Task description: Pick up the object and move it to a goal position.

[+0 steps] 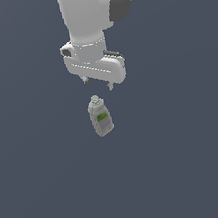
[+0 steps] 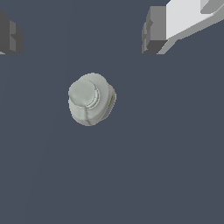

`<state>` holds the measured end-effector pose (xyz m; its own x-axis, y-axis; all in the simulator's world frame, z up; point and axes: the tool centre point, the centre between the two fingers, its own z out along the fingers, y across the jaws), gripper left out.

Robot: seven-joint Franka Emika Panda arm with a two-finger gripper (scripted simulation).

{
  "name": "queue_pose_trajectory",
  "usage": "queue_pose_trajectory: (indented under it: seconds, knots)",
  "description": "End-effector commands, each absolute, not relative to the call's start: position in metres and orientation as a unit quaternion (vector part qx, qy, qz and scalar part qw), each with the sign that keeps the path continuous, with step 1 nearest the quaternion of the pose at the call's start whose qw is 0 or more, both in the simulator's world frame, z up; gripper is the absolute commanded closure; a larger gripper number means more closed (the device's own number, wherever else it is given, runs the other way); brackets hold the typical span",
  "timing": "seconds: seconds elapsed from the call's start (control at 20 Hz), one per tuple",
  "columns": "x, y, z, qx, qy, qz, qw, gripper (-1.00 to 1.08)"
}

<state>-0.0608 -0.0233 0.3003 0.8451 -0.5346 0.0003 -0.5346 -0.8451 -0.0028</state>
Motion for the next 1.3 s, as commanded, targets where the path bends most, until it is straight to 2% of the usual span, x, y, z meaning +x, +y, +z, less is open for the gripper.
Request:
queue_pose_trajectory:
  seconds: [0.0,0.65,1.25]
  knots:
    - [-0.059,-0.027,0.297,-0.95,0.313,0.0,0.001,-0.92]
    - [-0.051,-0.042,0.284,-0.892,0.453,0.0,0.0,-0.92]
    - [-0.05,-0.045,0.28,-0.876,0.483,0.0,0.0,-0.92]
